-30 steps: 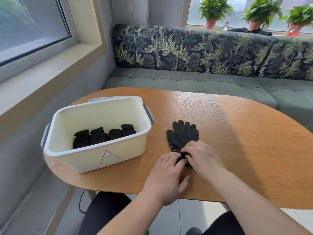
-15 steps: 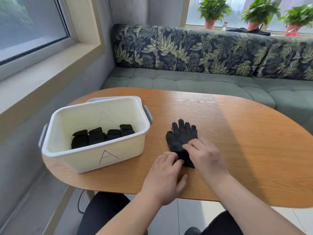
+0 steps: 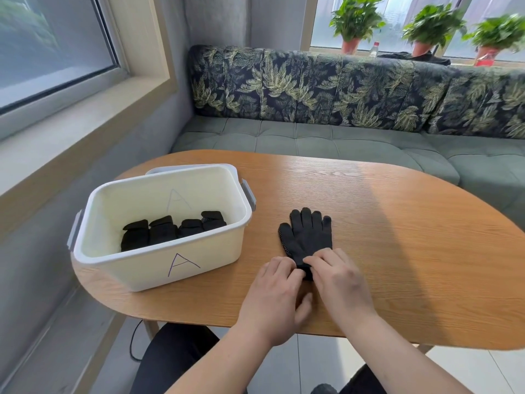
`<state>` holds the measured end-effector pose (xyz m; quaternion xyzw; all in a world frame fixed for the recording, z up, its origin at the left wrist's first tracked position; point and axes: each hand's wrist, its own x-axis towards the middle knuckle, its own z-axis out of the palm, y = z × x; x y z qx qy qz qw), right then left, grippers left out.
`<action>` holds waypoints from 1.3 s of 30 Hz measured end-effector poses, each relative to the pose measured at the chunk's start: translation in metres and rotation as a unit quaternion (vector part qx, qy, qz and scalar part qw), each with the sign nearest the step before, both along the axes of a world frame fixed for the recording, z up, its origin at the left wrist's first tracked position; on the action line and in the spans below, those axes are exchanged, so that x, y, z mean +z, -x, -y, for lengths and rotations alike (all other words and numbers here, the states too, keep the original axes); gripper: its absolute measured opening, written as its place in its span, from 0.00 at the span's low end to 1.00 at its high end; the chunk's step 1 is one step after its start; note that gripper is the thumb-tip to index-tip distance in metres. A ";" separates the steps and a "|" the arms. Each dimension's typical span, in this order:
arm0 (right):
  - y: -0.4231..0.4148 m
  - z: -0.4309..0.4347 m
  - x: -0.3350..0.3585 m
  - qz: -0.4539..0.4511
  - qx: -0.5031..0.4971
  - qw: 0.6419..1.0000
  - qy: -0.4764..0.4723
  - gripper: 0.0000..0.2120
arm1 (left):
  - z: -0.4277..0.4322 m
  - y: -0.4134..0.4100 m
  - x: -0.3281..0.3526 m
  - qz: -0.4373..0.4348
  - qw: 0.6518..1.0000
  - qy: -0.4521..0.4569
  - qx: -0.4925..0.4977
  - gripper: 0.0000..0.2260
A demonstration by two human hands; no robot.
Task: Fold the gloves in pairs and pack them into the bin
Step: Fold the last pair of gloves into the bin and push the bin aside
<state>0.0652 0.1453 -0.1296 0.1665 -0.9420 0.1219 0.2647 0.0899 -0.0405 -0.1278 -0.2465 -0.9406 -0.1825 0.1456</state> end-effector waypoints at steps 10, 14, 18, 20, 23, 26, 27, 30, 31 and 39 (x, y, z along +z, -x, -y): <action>-0.010 0.000 -0.008 0.006 -0.001 1.000 0.031 0.17 | 0.000 0.000 0.001 0.002 1.000 -0.006 0.003 0.15; -0.013 0.000 -0.009 0.006 -0.001 0.998 0.064 0.16 | 0.000 0.001 0.000 0.001 1.000 -0.018 0.004 0.14; -0.014 0.000 -0.007 -0.002 0.002 0.996 0.089 0.14 | 0.000 0.000 0.001 0.002 1.000 -0.021 0.004 0.13; -0.015 0.000 -0.007 -0.004 0.005 0.996 0.091 0.14 | 0.000 0.000 0.002 0.003 1.000 -0.019 0.005 0.12; -0.016 0.000 -0.006 -0.004 0.009 0.996 0.094 0.13 | 0.000 0.000 0.002 0.004 1.000 -0.020 0.005 0.12; -0.017 0.000 -0.004 -0.001 0.007 0.995 0.099 0.13 | 0.000 -0.001 0.004 0.007 1.000 -0.024 0.006 0.12; -0.017 0.001 -0.004 -0.001 0.006 0.995 0.100 0.13 | 0.000 -0.001 0.005 0.009 1.000 -0.027 0.006 0.12; -0.018 0.001 -0.002 0.012 0.019 0.994 0.104 0.12 | 0.000 -0.003 0.008 0.019 0.999 -0.038 0.004 0.12; -0.019 0.001 -0.002 0.019 0.025 0.994 0.104 0.12 | 0.001 -0.003 0.009 0.023 0.999 -0.040 0.004 0.12; -0.020 0.003 0.000 0.044 0.022 0.994 0.096 0.12 | 0.001 -0.004 0.010 0.038 0.998 -0.047 0.004 0.12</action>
